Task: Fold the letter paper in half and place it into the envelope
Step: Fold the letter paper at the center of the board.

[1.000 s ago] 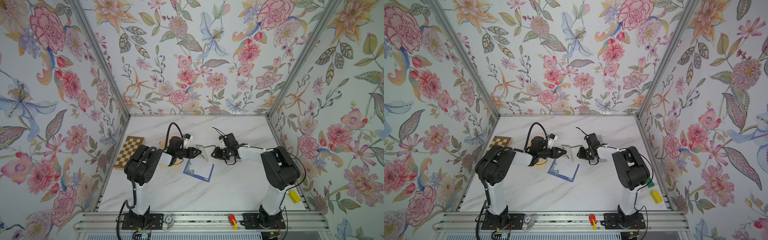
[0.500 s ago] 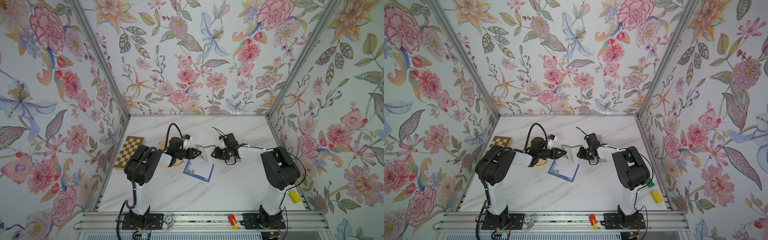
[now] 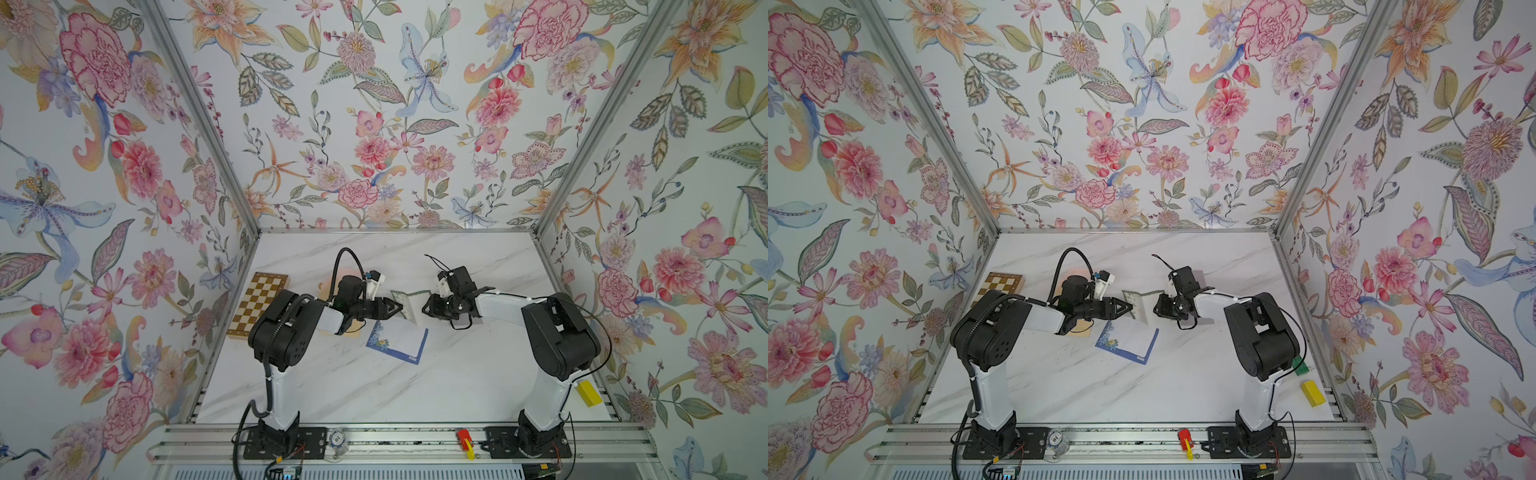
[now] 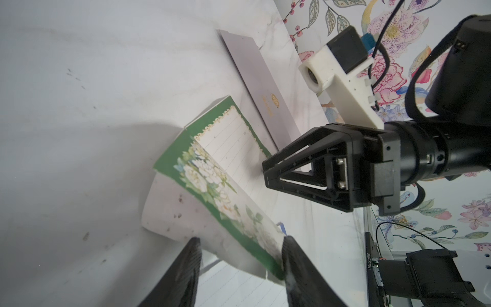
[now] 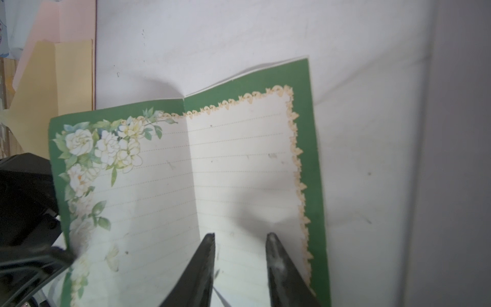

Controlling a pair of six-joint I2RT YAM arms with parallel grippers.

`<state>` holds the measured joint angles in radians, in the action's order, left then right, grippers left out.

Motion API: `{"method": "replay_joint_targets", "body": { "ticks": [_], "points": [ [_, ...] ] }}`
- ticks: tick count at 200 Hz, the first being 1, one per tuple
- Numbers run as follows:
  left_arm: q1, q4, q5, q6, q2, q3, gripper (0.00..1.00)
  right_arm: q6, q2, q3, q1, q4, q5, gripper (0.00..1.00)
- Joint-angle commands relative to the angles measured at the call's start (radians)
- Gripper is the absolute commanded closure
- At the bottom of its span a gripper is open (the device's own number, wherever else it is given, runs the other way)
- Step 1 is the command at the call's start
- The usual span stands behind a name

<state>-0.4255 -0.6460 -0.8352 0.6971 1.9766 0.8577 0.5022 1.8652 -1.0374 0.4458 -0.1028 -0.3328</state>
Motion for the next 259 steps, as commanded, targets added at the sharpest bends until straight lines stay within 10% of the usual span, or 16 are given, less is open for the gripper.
{"method": "replay_joint_targets", "body": {
  "ticks": [1, 259],
  "points": [
    [0.008, -0.016, -0.029, 0.012, -0.024, -0.015, 0.47, 0.015, 0.066, 0.040, 0.012, -0.120, 0.011, 0.64],
    [0.008, 0.008, -0.019, 0.017, -0.127, -0.080, 0.42, 0.067, 0.083, 0.075, -0.015, -0.114, -0.019, 0.63]
  ]
}}
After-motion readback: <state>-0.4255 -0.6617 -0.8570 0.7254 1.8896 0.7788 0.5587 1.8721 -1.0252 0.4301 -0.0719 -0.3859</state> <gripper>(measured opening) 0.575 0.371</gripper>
